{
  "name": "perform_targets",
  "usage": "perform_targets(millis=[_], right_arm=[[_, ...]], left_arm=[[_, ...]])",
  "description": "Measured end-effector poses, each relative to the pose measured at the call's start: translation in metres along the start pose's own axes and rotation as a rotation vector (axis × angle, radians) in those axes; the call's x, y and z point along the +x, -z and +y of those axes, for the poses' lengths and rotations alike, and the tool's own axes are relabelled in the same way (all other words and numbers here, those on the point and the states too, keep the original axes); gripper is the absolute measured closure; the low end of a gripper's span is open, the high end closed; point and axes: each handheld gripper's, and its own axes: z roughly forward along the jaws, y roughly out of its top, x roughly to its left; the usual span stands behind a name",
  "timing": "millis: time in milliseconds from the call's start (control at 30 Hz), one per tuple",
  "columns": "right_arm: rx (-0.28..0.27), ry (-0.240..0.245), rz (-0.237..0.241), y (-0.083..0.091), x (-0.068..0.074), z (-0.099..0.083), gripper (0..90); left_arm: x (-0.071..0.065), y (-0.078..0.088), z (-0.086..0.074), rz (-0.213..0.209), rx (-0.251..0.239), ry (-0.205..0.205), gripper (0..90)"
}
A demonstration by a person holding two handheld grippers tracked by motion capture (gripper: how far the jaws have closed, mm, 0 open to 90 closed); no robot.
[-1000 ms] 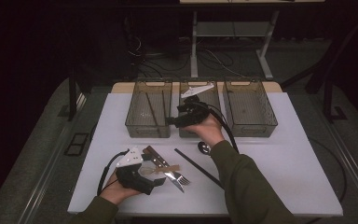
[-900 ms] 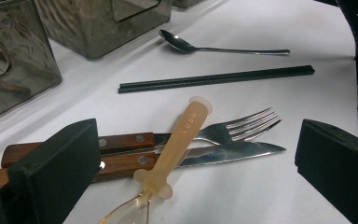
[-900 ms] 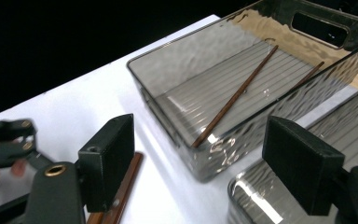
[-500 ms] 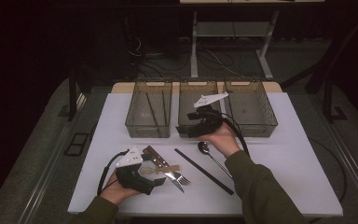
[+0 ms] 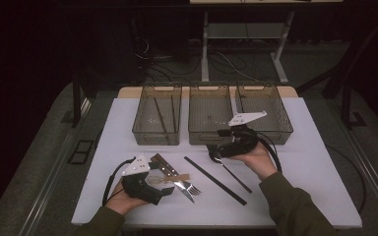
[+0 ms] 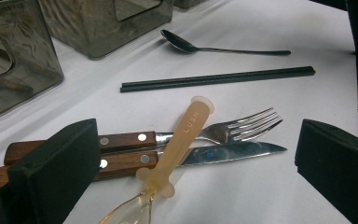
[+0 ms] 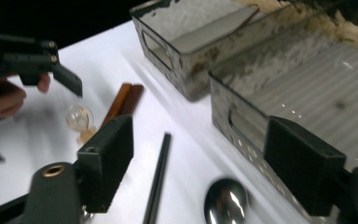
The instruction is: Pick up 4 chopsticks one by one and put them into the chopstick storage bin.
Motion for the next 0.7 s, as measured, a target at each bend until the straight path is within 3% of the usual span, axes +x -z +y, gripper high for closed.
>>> perform_targets(millis=[200, 300, 700], right_arm=[[-0.002, -0.039, -0.042, 0.02, -0.007, -0.025, 18.6], [-0.018, -0.037, -0.074, 0.031, -0.007, -0.038, 18.6], [-0.006, -0.036, -0.07, 0.063, 0.006, -0.077, 18.5]], left_arm=[[-0.001, -0.001, 0.0, 0.006, 0.006, 0.0, 0.0], [-0.001, 0.0, 0.0, 0.008, 0.003, -0.002, 0.0], [-0.003, 0.0, 0.001, 0.014, 0.006, -0.012, 0.0]])
